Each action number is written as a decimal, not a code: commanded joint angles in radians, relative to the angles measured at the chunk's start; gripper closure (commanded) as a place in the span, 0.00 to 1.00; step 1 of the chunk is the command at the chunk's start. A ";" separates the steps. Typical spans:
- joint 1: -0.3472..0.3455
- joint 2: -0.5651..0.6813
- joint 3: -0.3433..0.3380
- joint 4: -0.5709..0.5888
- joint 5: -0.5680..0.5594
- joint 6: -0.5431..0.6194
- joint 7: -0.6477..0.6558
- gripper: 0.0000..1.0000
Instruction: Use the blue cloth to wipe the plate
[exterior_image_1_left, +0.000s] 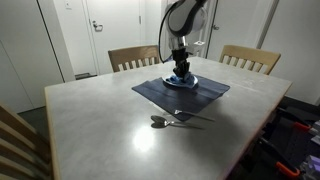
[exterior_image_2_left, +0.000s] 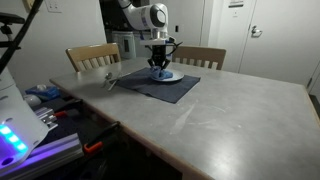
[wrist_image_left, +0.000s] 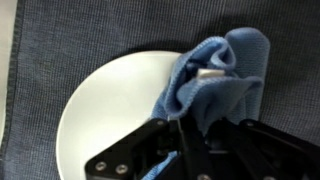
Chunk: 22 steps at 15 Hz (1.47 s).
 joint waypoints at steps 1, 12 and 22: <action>-0.089 -0.040 0.080 -0.037 0.116 0.045 -0.096 0.97; -0.170 -0.126 0.228 -0.127 0.439 0.286 -0.258 0.97; -0.079 -0.092 0.268 -0.242 0.433 0.571 -0.133 0.97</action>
